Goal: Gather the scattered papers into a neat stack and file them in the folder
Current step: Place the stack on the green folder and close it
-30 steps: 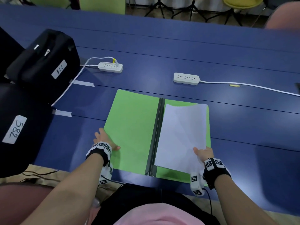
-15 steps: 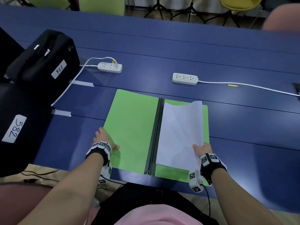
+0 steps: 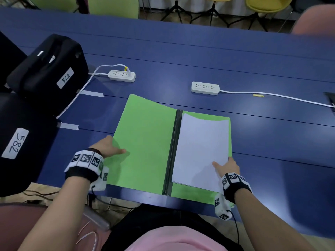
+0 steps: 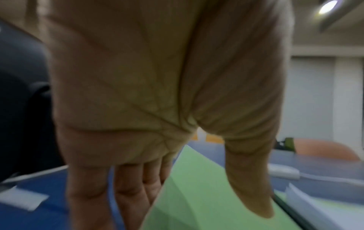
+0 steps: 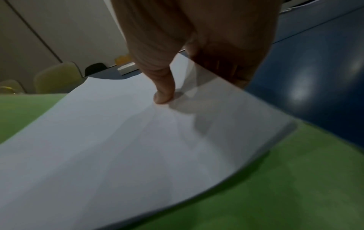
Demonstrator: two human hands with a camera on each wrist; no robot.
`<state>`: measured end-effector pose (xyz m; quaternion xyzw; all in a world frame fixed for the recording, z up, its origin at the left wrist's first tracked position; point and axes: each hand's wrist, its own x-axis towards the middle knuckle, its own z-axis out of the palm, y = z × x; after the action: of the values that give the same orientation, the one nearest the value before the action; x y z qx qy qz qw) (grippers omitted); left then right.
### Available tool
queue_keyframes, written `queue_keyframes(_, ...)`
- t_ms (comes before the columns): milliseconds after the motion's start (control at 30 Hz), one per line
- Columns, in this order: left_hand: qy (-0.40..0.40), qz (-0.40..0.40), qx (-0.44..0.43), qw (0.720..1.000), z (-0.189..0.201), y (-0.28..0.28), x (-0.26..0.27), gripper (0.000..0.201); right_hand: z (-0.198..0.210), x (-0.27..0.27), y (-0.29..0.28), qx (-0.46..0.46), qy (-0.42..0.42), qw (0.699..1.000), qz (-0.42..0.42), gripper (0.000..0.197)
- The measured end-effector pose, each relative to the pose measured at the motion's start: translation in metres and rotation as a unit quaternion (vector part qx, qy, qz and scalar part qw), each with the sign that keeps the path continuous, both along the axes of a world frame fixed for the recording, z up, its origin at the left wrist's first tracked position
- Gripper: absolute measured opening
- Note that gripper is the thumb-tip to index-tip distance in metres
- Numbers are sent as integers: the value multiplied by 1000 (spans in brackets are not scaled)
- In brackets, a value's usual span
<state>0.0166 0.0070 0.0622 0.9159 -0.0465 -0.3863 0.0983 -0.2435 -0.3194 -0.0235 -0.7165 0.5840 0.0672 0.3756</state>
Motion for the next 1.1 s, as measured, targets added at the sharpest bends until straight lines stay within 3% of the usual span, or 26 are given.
queue_keyframes(100,-11,-37,-60,997,34,-1,-6,61,-3,-6,-4,6,-16,1000,7,63)
queue_keyframes(167,17,-26,-154,988,55,-5,-15,50,-2,-6,-5,-14,-12,1000,10,71)
queue_keyframes(233,67,-20,-258,964,76,-11,-28,55,2,-1,-5,-78,20,996,28,78)
queue_keyframes(300,113,-40,-308,944,87,-23,-39,59,16,12,-4,-140,6,989,40,74)
queue_keyframes(400,187,-82,-332,921,82,-50,-52,30,55,40,5,-84,-168,980,59,49)
queue_keyframes(500,248,-150,-317,903,57,-80,-67,33,108,60,25,53,-320,940,107,23)
queue_keyframes(567,267,-190,-294,898,36,-98,-77,34,131,61,32,94,-343,921,158,21)
queue_keyframes(667,251,-157,-261,919,2,-121,-84,34,130,43,16,80,-306,925,212,31)
queue_keyframes(800,195,17,-226,954,-32,-136,-82,32,90,1,-39,12,-177,970,165,31)
queue_keyframes(900,156,33,-182,970,-50,-145,-79,54,63,-25,-64,-3,-77,987,138,36)
queue_keyframes(1000,144,27,-175,974,-58,-158,-84,73,39,-36,-63,-2,-35,992,123,42)
queue_keyframes(1100,119,0,-172,978,-66,-170,-93,80,21,-40,-54,-8,2,994,105,46)
